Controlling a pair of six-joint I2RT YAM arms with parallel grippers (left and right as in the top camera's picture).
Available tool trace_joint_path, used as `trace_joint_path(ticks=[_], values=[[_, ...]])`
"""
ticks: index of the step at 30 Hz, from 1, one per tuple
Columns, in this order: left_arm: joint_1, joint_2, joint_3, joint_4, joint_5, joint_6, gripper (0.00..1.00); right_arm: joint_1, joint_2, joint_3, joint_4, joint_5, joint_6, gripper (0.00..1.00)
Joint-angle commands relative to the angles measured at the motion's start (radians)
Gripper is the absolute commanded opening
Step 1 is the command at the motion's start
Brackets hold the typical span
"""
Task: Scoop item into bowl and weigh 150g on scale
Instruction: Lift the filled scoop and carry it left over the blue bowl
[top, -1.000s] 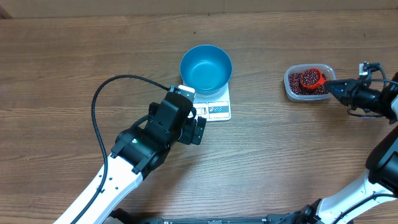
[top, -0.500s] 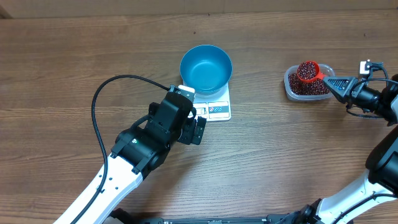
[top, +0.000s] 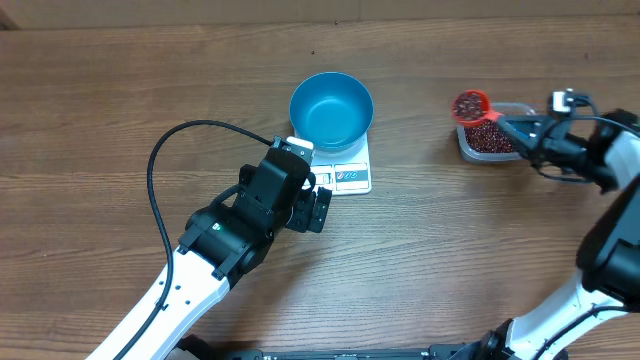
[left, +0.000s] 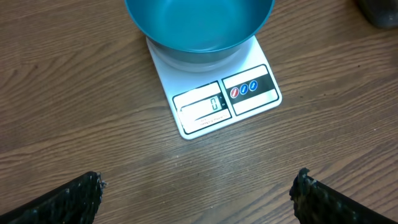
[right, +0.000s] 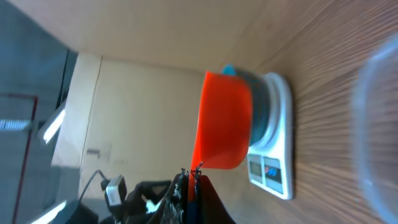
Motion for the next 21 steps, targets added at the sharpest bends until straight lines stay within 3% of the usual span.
trace_joint_path(ticks=[1, 8, 11, 21], values=[[-0.003, 0.000, -0.003, 0.004, -0.014, -0.016, 1.00, 0.097, 0.010, -0.005, 0.011, -0.072, -0.008, 0.04], [-0.003, 0.000, -0.003, 0.004, -0.014, -0.016, 1.00, 0.275, 0.010, -0.004, 0.063, -0.072, 0.006, 0.04], [-0.003, 0.000, -0.003, 0.004, -0.014, -0.016, 1.00, 0.318, 0.010, -0.004, 0.128, -0.072, 0.086, 0.04], [-0.003, 0.000, -0.003, 0.003, -0.014, -0.016, 1.00, 0.343, 0.010, -0.004, 0.323, -0.071, 0.302, 0.04]])
